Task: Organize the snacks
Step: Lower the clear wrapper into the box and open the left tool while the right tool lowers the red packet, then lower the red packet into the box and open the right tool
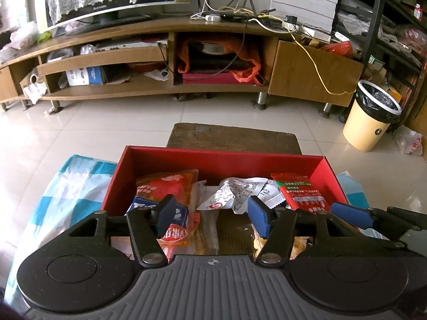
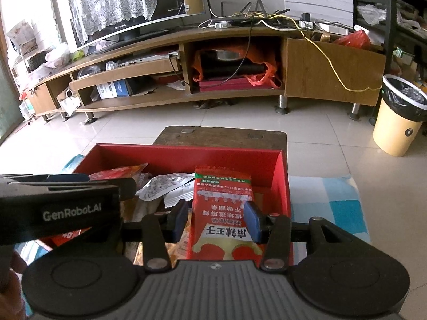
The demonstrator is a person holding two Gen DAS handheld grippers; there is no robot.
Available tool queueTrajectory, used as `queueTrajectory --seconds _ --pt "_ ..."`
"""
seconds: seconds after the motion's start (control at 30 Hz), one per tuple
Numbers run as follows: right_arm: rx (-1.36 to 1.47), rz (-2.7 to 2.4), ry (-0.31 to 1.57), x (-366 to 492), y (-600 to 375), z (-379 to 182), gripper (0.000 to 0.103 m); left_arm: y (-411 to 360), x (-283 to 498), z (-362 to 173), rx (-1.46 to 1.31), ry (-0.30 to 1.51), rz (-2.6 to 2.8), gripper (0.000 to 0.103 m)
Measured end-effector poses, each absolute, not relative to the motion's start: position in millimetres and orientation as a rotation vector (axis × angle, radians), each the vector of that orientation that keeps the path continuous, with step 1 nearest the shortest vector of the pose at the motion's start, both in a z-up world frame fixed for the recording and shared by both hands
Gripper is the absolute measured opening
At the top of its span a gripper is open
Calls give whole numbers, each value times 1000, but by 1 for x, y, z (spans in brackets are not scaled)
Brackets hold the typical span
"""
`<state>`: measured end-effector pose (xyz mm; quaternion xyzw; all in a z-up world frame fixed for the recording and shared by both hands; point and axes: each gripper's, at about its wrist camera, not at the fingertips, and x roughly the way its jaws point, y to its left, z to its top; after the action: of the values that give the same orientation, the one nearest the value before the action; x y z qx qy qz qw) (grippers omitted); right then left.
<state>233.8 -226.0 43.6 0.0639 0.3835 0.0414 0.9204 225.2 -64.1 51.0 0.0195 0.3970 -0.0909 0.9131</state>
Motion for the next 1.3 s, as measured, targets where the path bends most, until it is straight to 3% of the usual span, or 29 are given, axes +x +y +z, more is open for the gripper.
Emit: queueTrajectory --seconds 0.5,0.77,1.3 --pt "129 67 807 231 -226 45 43 -57 226 51 23 842 -173 77" --pt "122 61 825 236 -226 44 48 -52 227 50 1 869 -153 86" --pt "112 63 835 229 -223 53 53 -43 219 58 -13 889 -136 94"
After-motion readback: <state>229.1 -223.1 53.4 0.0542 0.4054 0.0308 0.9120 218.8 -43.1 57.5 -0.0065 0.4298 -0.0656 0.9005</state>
